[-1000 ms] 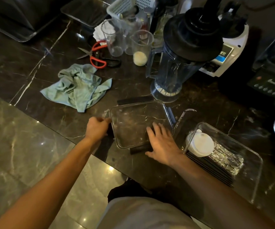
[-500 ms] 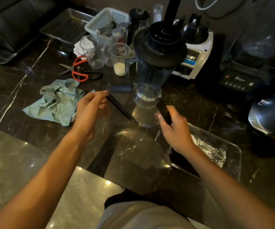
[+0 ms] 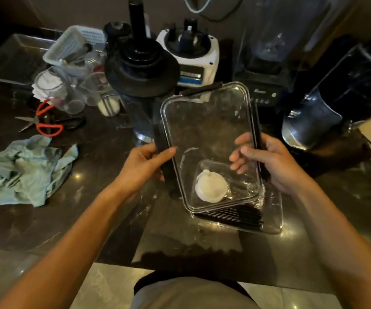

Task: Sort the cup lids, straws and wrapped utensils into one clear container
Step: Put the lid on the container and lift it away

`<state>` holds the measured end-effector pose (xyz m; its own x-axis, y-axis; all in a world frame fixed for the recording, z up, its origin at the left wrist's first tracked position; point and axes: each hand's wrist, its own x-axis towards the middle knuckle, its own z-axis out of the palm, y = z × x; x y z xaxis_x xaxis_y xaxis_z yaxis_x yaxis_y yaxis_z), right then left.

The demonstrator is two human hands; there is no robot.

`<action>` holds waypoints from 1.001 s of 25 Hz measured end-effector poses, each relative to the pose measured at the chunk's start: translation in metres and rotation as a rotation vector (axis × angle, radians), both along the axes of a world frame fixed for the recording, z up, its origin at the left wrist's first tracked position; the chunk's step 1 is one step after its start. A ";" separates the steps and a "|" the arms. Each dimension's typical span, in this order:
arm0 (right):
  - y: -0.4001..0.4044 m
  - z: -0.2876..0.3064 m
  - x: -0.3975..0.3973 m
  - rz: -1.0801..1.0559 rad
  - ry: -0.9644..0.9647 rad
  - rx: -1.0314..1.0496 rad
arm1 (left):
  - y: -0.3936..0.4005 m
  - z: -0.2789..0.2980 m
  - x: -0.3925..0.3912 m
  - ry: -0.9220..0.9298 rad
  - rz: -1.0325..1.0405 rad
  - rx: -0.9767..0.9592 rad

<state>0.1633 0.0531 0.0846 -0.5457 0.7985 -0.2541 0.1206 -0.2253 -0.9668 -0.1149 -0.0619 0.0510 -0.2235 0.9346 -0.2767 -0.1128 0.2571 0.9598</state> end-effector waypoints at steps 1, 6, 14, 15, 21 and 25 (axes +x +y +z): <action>0.000 -0.003 0.012 -0.030 -0.034 -0.040 | 0.004 -0.004 0.011 0.000 -0.041 -0.021; -0.002 -0.039 0.059 -0.326 -0.207 -0.105 | 0.018 -0.031 0.049 -0.077 -0.272 -0.080; 0.011 -0.028 0.096 -0.390 -0.239 -0.178 | 0.038 -0.045 0.075 -0.075 -0.311 -0.116; 0.014 -0.018 0.097 -0.401 -0.203 -0.150 | 0.045 -0.042 0.077 -0.046 -0.277 -0.098; 0.021 0.047 0.097 -0.386 -0.355 0.635 | 0.091 0.013 0.094 -0.151 -0.074 -0.064; -0.012 0.030 0.084 0.001 -0.882 1.521 | 0.109 0.034 0.095 -0.807 -0.240 -0.083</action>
